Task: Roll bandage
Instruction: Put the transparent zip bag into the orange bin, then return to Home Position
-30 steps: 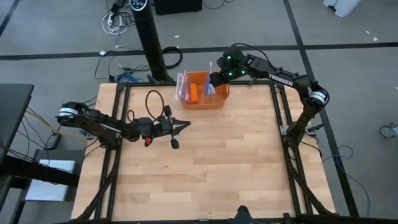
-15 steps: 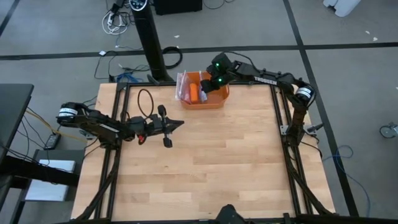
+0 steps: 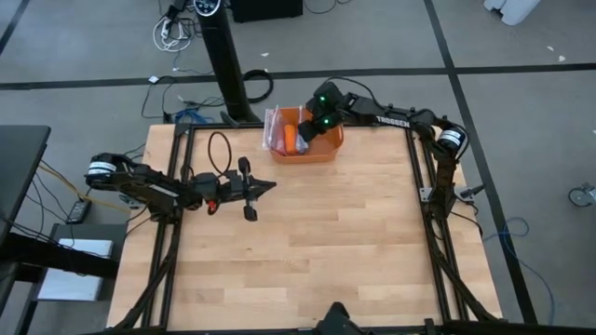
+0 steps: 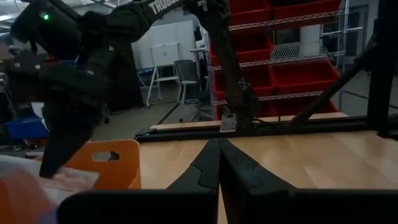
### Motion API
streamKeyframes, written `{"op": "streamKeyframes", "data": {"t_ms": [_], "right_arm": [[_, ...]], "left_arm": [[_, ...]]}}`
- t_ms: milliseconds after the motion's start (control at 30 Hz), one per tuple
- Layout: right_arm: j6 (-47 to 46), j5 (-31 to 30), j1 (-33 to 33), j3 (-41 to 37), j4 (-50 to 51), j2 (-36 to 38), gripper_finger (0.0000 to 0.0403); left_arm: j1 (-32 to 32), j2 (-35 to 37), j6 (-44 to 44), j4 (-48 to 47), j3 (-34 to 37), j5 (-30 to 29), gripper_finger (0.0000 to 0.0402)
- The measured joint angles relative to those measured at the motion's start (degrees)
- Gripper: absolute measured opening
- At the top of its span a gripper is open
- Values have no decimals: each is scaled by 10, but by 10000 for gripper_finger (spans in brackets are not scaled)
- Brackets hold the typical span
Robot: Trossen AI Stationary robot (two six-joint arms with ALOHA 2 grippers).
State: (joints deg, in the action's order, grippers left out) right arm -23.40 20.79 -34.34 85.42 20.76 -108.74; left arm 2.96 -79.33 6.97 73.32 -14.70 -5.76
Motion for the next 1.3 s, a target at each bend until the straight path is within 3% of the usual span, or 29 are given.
{"op": "streamKeyframes", "data": {"t_ms": [200, 500, 600, 733, 967, 1133, 1300], "right_arm": [[29, 25, 15, 0, -27, 5, 67], [63, 52, 32, 0, -27, 16, 190], [86, 84, 32, 0, -19, 27, 207], [151, 76, 42, 0, 24, 68, 178], [333, 15, 88, 0, 103, 166, 15], [407, 45, 107, -34, 110, 214, 5], [435, 34, 129, -171, 9, 288, 3]], "left_arm": [[5, 0, -9, 2, 0, 4, 9], [15, 0, -34, 1, 0, 51, 9], [24, 5, -44, -1, 0, 71, 9], [38, 29, -57, -12, 0, 125, 9], [62, 126, -39, -159, -8, 144, 9], [69, 199, 0, -307, -35, 144, 9], [69, 273, 41, -433, -46, 144, 9]]}}
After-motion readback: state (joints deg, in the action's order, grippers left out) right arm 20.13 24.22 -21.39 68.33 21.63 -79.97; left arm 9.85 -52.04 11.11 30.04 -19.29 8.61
